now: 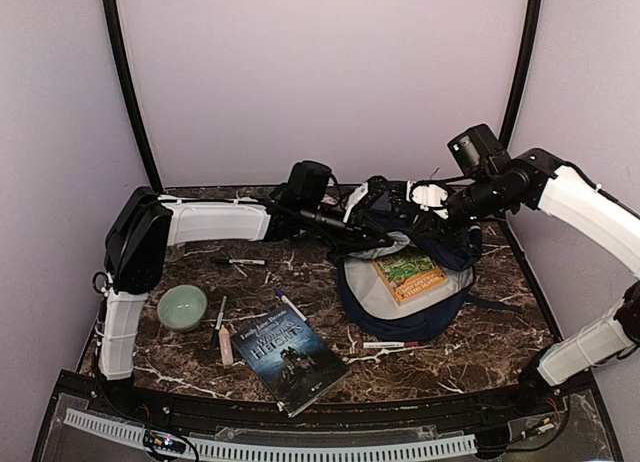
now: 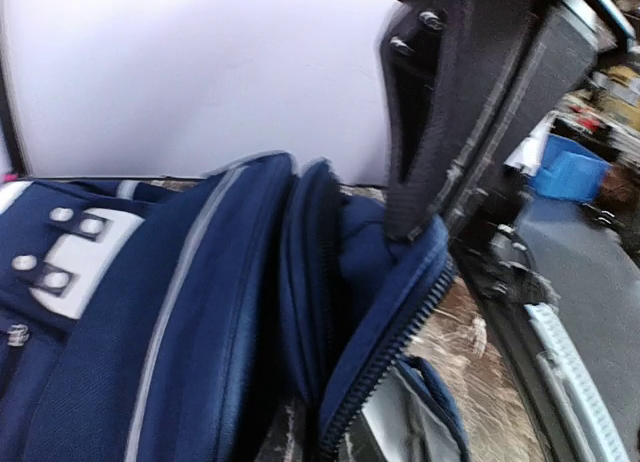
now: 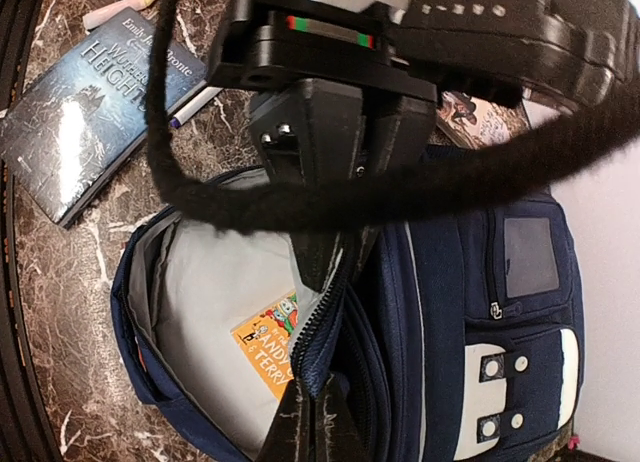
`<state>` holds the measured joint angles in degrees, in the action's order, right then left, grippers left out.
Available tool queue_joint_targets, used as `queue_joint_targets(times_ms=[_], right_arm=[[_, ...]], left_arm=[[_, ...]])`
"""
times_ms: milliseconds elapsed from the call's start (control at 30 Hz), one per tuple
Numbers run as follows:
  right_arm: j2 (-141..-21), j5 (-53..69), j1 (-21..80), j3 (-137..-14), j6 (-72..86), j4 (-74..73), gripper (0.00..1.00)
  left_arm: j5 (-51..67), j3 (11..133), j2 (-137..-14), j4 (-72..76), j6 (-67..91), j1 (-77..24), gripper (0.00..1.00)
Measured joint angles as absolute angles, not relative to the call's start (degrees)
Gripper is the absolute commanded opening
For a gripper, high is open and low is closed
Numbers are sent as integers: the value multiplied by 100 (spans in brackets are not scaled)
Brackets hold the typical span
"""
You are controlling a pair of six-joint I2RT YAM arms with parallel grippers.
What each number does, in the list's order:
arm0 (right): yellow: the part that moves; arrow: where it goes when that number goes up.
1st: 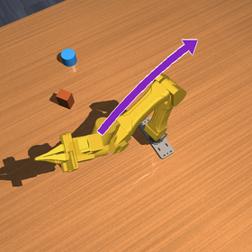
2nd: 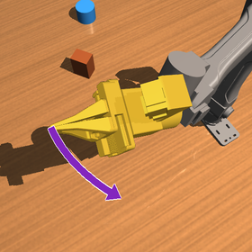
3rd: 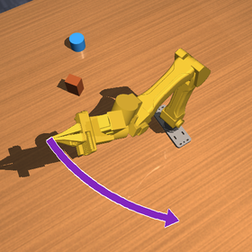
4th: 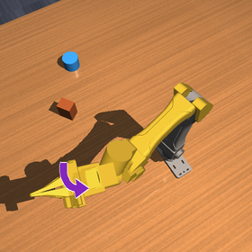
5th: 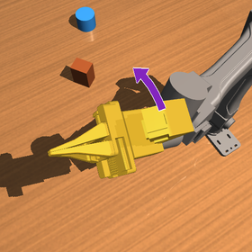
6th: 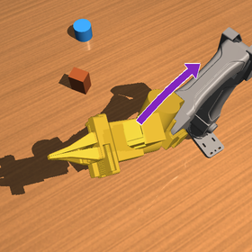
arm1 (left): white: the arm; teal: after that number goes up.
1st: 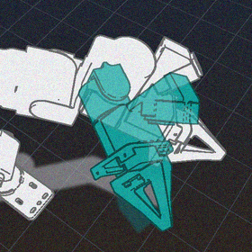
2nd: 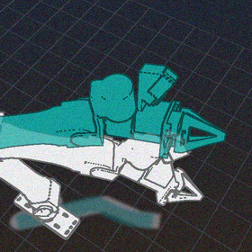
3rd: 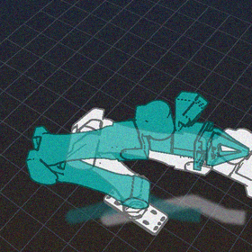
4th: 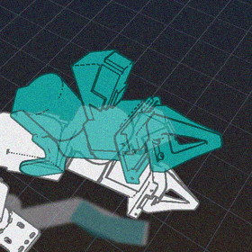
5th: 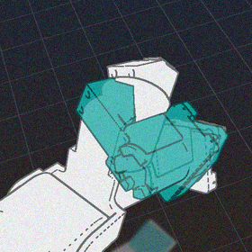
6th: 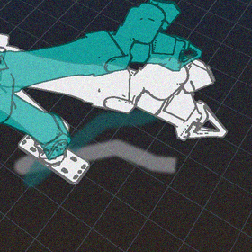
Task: Pack the student bag
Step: Pass from the right arm to the left
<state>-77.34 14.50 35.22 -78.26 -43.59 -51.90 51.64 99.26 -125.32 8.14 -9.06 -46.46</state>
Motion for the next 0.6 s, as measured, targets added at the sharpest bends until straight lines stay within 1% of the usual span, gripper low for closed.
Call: queue_joint_targets(times_ms=[67,100,133,167,200,300,467,600], right_arm=[[-7703,1444,3487,-7688,-4248,-5089,2],[-7684,1470,3479,-7616,-4206,-5046,10],[-7653,1514,3457,-7529,-4143,-5011,20],[-7607,1566,3417,-7443,-4086,-4976,34],[-7546,1656,3374,-7365,-3997,-4945,41],[-7308,1876,3194,-7205,-3758,-4827,54],[-6869,2062,2661,-6991,-3417,-4464,70],[-6681,2071,2502,-6678,-3242,-4160,75]], left_arm=[[4539,9386,-12298,1415,-854,-4753,0],[4123,9061,-12151,1728,-856,-4834,0],[3675,8757,-12014,2064,-882,-4950,0],[3201,8484,-11907,2403,-937,-5078,0],[2698,8254,-11834,2707,-1020,-5199,0],[1308,7778,-11806,3625,-1323,-5586,0],[-530,7612,-11808,4619,-1885,-5957,0],[-1691,7623,-11852,5428,-2541,-6093,0]])
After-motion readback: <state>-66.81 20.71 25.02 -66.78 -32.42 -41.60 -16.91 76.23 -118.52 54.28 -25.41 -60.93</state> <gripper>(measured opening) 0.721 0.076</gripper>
